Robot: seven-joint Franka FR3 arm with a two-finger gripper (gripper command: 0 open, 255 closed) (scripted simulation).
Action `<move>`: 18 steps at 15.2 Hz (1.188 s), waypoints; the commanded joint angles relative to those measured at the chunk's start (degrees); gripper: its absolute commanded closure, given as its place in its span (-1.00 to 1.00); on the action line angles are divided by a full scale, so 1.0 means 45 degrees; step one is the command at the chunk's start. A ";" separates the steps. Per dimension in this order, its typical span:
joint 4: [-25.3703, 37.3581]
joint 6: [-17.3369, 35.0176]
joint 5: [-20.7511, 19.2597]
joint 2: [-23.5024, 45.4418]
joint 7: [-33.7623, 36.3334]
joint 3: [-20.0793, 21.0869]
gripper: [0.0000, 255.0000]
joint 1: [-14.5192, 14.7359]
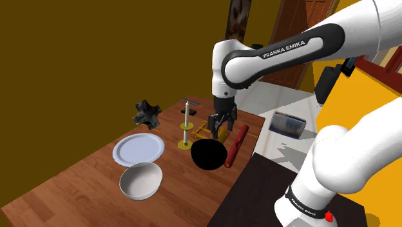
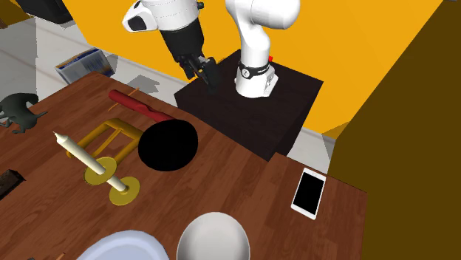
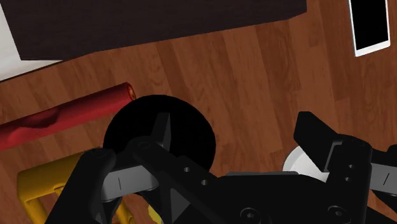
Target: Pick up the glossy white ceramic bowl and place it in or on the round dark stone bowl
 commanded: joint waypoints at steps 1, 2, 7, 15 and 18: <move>0.0004 0.1059 0.0216 0.0816 0.0079 0.0140 -1.00 0.0111; 0.0051 0.1554 0.0307 0.1259 0.0100 0.0198 -1.00 0.0158; 0.0586 0.3868 0.0710 0.3610 0.0174 0.0473 -1.00 0.0383; 0.2411 0.6799 0.1091 0.7546 0.0277 0.0822 -1.00 0.0716; 0.3373 0.7610 0.1135 0.9006 0.0334 0.0904 -1.00 0.0852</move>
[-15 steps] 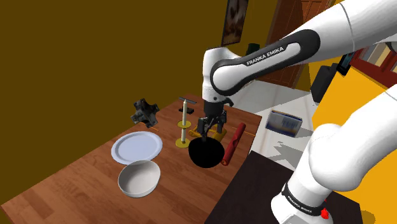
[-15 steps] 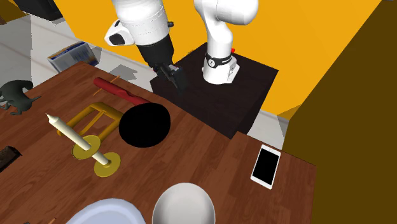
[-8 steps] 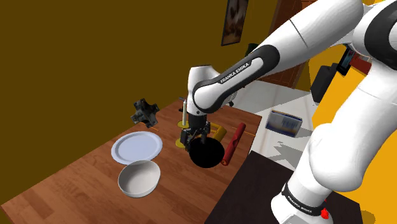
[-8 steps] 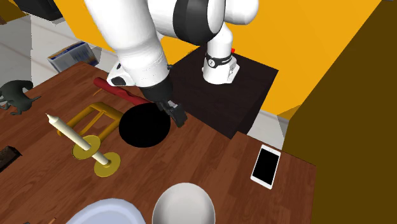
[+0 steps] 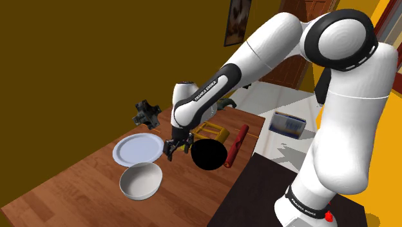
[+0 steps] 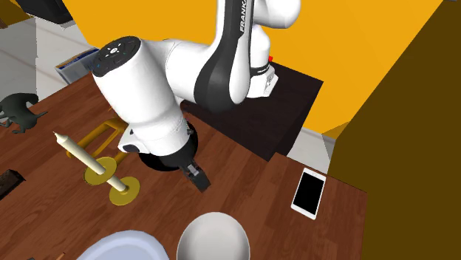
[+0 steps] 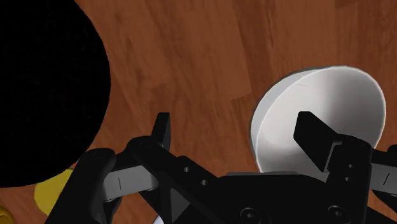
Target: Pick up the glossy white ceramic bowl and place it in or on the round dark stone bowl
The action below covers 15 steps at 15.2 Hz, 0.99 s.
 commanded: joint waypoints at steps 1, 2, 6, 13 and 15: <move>0.0550 0.0541 0.0054 0.0887 0.0032 0.0065 -1.00 0.0095; 0.0918 0.0757 0.0052 0.1366 0.0056 0.0085 -1.00 0.0143; 0.2544 0.1443 0.0008 0.3258 0.0164 0.0126 -1.00 0.0365; 0.3796 0.2147 -0.0051 0.4962 0.0237 0.0120 -1.00 0.0608; 0.3914 0.2355 -0.0059 0.5283 0.0240 0.0114 -1.00 0.0658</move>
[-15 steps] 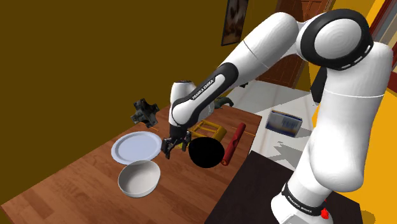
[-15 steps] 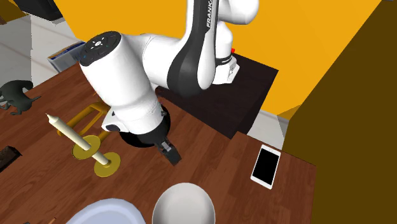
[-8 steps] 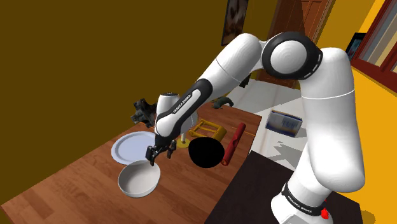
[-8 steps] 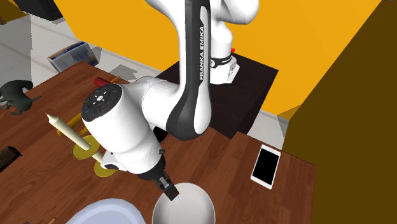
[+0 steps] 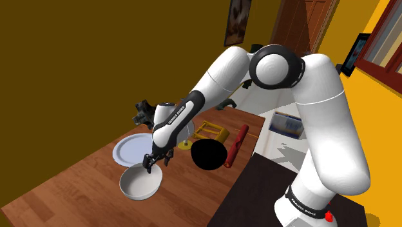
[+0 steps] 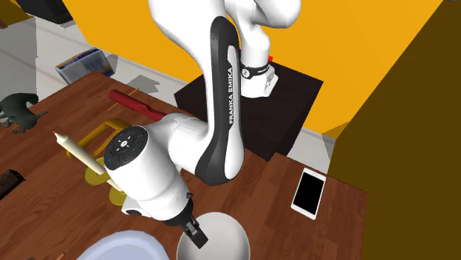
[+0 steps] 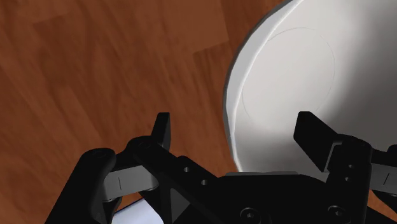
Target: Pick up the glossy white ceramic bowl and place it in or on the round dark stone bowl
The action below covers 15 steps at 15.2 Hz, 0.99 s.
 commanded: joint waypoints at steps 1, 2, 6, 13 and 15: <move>0.0194 0.0256 -0.0015 0.0440 0.0003 -0.0011 -1.00 0.0066; 0.0191 0.0258 -0.0015 0.0439 0.0003 -0.0011 -1.00 0.0066; 0.0194 0.0256 -0.0014 0.0440 0.0003 -0.0012 -1.00 0.0067; 0.0193 0.0255 -0.0014 0.0439 0.0002 -0.0012 1.00 0.0066; 0.0192 0.0255 -0.0014 0.0438 0.0003 -0.0011 1.00 0.0066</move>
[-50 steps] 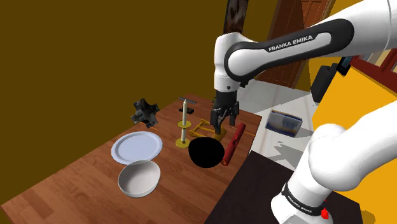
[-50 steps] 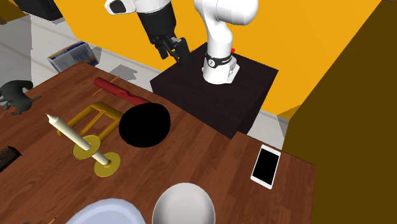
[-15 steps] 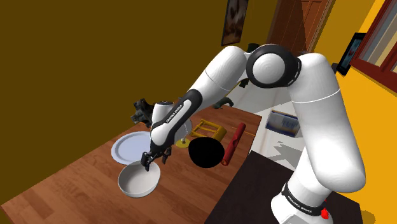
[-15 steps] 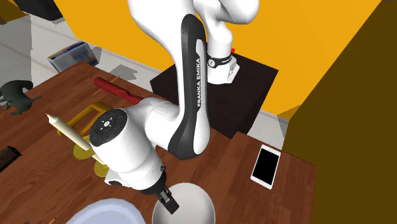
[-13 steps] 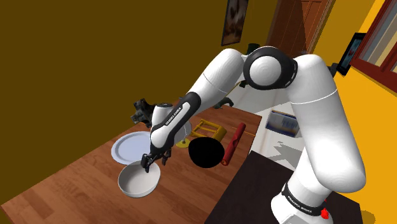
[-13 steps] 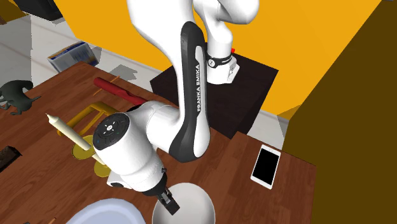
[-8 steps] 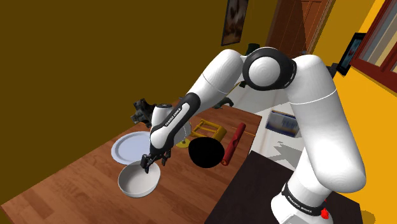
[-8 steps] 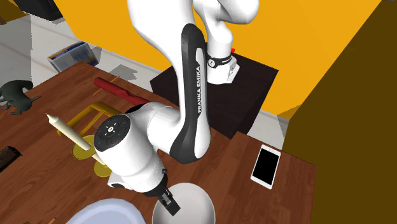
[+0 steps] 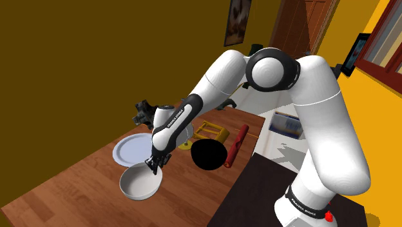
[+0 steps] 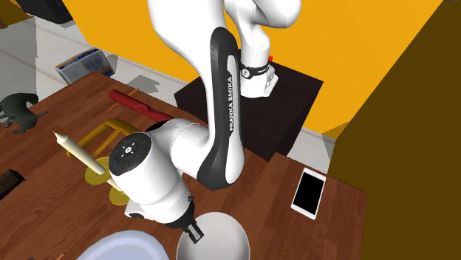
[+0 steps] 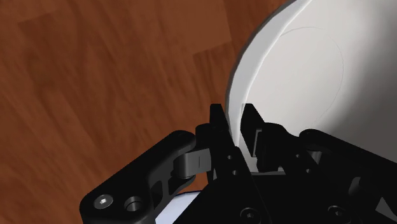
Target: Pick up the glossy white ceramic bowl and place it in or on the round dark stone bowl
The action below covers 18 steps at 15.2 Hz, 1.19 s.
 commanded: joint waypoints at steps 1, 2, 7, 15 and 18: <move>-0.0002 -0.0001 -0.0001 0.0008 0.0002 0.0005 1.00 0.0006; -0.0004 0.0000 -0.0001 0.0007 0.0001 0.0005 1.00 0.0005; -0.0144 -0.0321 0.0000 -0.0459 0.0065 0.0008 1.00 -0.0006; -0.0388 -0.1252 -0.0009 -0.1647 0.0245 0.0015 1.00 -0.0036; -0.0436 -0.1623 -0.0015 -0.2070 0.0312 0.0016 1.00 -0.0047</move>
